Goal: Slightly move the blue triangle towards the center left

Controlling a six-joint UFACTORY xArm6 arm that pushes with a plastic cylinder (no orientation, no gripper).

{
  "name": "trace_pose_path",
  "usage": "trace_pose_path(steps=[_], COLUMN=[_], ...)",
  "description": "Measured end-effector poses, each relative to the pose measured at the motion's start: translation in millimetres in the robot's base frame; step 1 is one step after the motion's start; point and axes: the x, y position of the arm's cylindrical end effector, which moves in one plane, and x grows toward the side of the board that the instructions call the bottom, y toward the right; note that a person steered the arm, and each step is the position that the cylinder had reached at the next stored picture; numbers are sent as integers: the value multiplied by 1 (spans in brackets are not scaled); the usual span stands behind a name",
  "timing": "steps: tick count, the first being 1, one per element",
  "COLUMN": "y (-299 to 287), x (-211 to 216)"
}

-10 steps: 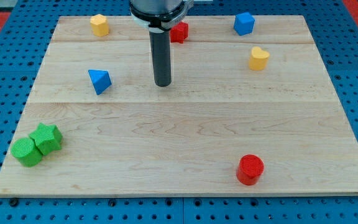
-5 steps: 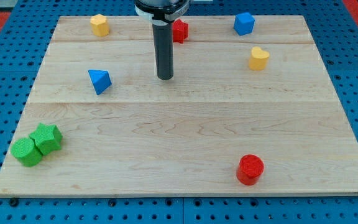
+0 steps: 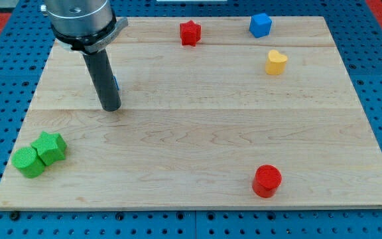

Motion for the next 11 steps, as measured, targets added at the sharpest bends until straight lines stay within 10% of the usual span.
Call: trace_pose_path(steps=[11], y=[-6], x=[19])
